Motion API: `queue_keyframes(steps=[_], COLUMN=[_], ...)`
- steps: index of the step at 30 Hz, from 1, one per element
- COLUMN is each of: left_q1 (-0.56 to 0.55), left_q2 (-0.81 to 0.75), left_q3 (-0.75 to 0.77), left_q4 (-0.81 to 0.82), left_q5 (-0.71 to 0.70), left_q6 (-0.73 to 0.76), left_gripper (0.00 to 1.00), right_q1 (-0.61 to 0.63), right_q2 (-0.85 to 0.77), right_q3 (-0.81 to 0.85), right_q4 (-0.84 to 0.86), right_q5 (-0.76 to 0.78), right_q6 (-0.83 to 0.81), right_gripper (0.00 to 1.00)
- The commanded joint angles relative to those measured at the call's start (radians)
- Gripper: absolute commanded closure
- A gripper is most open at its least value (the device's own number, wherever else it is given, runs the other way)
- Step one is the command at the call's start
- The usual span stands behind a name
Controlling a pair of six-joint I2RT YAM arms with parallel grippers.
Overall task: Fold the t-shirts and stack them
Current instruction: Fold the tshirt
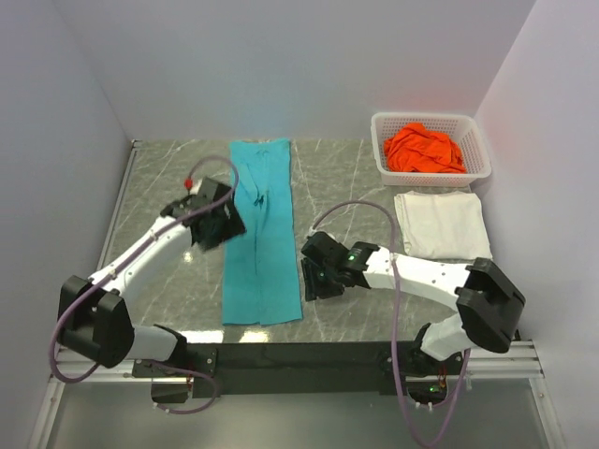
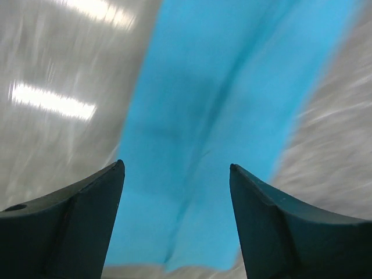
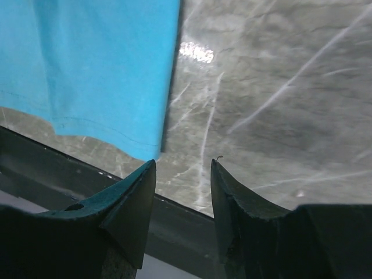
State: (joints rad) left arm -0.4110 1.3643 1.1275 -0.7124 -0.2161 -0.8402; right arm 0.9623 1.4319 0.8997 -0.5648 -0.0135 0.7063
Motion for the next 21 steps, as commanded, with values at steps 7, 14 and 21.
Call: queue_keyframes(steps=[7,14,21], left_q1=[-0.049,-0.077,-0.094], left_q2=[-0.215,-0.209,-0.179], left_q3=[-0.37,-0.463,-0.532], left_q4=[-0.091,-0.096,-0.064], left_q5=[0.135,0.133,0.162], left_q6=[-0.172,-0.215,-0.221], left_gripper=[0.23,0.3,0.36], right_q1=[0.042,0.053,0.056], right_q2=[0.13,0.22,0.251], right_q3=[0.088,0.125,0.125], right_q4=[0.048,0.051,0.046], right_q5=[-0.081,-0.106,-0.12], right_q6=[0.094,0.107,0.108], right_gripper=[0.5,0.51,0.52])
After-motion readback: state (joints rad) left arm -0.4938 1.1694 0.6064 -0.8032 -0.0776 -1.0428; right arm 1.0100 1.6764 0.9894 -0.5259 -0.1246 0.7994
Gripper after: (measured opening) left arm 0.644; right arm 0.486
